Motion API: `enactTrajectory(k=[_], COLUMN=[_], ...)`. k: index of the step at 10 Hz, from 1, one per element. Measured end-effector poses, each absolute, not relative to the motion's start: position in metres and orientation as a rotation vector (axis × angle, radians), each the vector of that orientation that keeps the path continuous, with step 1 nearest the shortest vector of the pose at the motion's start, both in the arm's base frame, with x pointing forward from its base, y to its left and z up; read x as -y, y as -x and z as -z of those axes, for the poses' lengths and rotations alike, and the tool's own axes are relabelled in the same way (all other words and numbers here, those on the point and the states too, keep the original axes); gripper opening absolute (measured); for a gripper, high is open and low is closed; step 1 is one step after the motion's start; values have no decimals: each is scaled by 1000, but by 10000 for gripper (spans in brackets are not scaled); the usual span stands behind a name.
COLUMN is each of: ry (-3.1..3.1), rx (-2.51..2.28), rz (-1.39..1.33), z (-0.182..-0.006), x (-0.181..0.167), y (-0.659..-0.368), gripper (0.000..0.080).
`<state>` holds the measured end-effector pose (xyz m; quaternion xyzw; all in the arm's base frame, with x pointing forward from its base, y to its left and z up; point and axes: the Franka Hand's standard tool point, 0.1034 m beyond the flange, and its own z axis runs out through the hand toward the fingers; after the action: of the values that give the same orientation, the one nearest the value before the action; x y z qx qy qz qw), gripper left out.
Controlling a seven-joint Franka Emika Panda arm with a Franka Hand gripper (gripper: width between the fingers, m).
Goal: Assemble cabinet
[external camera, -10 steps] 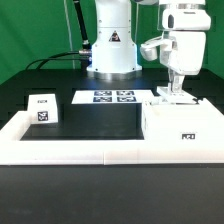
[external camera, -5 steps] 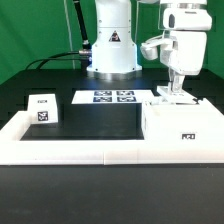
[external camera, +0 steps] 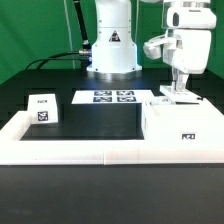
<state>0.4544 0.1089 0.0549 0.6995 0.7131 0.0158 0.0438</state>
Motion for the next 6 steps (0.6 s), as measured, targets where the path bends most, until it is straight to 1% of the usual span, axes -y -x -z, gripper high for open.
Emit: enactTrajectory(k=[6], ry=[-2132], rx=[-2184], rz=[-50], z=[-54], x=[-109], y=[-458], gripper=[70])
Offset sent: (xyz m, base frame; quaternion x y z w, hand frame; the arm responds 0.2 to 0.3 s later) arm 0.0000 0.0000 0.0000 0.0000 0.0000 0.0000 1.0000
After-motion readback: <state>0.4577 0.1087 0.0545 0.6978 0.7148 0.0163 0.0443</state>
